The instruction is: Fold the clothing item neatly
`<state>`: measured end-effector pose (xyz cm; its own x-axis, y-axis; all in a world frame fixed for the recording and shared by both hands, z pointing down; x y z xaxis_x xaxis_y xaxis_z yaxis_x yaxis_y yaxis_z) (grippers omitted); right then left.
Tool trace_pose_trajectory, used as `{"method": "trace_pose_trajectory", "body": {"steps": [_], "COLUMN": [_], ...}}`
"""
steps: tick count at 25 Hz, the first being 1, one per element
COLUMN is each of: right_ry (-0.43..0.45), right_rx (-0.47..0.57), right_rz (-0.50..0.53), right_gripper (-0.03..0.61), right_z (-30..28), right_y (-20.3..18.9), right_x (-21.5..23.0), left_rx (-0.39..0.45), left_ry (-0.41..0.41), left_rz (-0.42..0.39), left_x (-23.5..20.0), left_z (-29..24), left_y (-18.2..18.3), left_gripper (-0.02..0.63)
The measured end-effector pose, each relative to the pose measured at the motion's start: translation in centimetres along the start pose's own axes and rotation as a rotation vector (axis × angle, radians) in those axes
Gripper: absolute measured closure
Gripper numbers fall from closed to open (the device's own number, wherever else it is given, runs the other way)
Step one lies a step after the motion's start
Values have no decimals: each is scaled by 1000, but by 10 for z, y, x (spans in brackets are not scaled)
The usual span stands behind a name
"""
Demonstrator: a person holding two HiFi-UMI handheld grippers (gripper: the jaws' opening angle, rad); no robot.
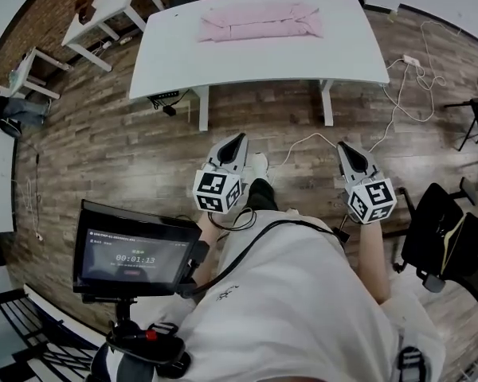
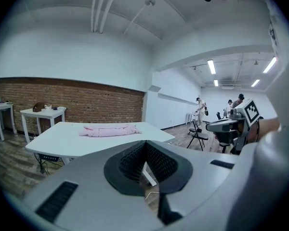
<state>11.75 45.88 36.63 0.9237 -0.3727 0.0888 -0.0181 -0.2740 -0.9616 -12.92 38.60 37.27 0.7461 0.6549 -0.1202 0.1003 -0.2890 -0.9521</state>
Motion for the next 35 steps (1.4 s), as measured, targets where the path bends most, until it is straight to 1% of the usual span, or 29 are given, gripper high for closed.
{"method": "trace_pose_trajectory", "body": {"steps": [3, 6, 8, 12, 17, 23, 29, 32, 35], "right_ry": [10, 28, 47, 77, 78, 69, 24, 17, 2], "right_rx": [0, 22, 37, 52, 52, 30, 33, 24, 22], "right_rz": [-5, -1, 9, 20, 13, 16, -11, -13, -15], "right_gripper": [574, 574, 574, 574, 574, 574, 574, 574, 574], "right_z": [8, 46, 57, 50, 52, 57, 64, 69, 80], "right_y": [-2, -6, -3, 5, 1, 0, -4, -10, -16], "right_x": [3, -15, -27, -34, -43, -63, -98, -122, -142], "left_rx": [0, 27, 40, 38, 36, 37, 11, 4, 8], "left_ry": [19, 43, 57, 51, 40, 18, 6, 11, 0], "left_rz": [-2, -23, -44, -62, -47, -49, -66, -54, -53], "left_x": [6, 36, 45, 45, 50, 50, 37, 27, 25], "left_z": [9, 53, 74, 81, 87, 107, 150, 173, 191], "left_y": [-1, -2, 3, 5, 0, -1, -14, -23, -29], "left_gripper": [612, 612, 612, 612, 612, 612, 612, 612, 612]}}
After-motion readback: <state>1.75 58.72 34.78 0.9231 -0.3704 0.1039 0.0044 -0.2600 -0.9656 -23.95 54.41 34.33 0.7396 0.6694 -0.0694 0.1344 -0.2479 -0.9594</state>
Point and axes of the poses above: the fingertips, and each gripper's own axes: z backward along the fingers, x to its right, y out of its top, the point moved 2 cm from there along z, backward along the fingers, and after that the axes turned 1 degree about z, right-handed, at the moved point
